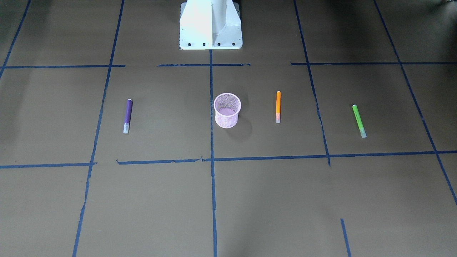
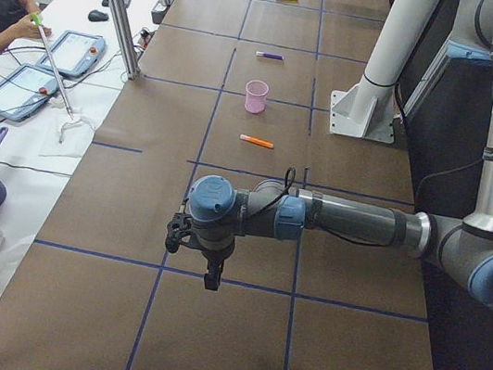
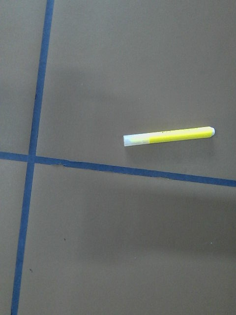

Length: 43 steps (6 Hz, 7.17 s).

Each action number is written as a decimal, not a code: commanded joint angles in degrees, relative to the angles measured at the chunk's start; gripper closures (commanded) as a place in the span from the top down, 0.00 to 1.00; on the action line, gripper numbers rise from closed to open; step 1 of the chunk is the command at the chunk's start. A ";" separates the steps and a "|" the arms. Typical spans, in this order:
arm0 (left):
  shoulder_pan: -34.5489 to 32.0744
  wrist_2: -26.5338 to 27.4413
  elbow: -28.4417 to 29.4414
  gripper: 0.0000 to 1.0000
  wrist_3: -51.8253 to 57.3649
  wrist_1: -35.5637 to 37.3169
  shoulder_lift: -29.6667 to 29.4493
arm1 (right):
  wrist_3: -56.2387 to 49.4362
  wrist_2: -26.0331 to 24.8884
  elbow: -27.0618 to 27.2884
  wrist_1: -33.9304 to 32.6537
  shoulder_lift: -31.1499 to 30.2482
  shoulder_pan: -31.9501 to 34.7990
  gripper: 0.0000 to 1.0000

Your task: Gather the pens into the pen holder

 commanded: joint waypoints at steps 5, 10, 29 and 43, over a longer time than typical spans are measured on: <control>18.61 -8.60 0.48 1.00 -8.97 -4.94 -6.00 | 0.04 0.30 1.91 0.02 0.01 -0.77 1.00; 27.81 -3.33 19.36 0.91 -19.20 -4.97 -24.21 | 0.03 0.74 2.09 -0.07 -0.52 -0.77 1.00; 49.65 25.34 -11.22 0.00 -27.48 -25.19 -39.69 | 0.30 2.32 2.44 -0.07 -0.26 -3.06 1.00; 65.35 55.74 -4.08 1.00 -30.73 -46.81 -33.90 | 0.12 1.79 -2.89 0.02 1.58 -5.43 1.00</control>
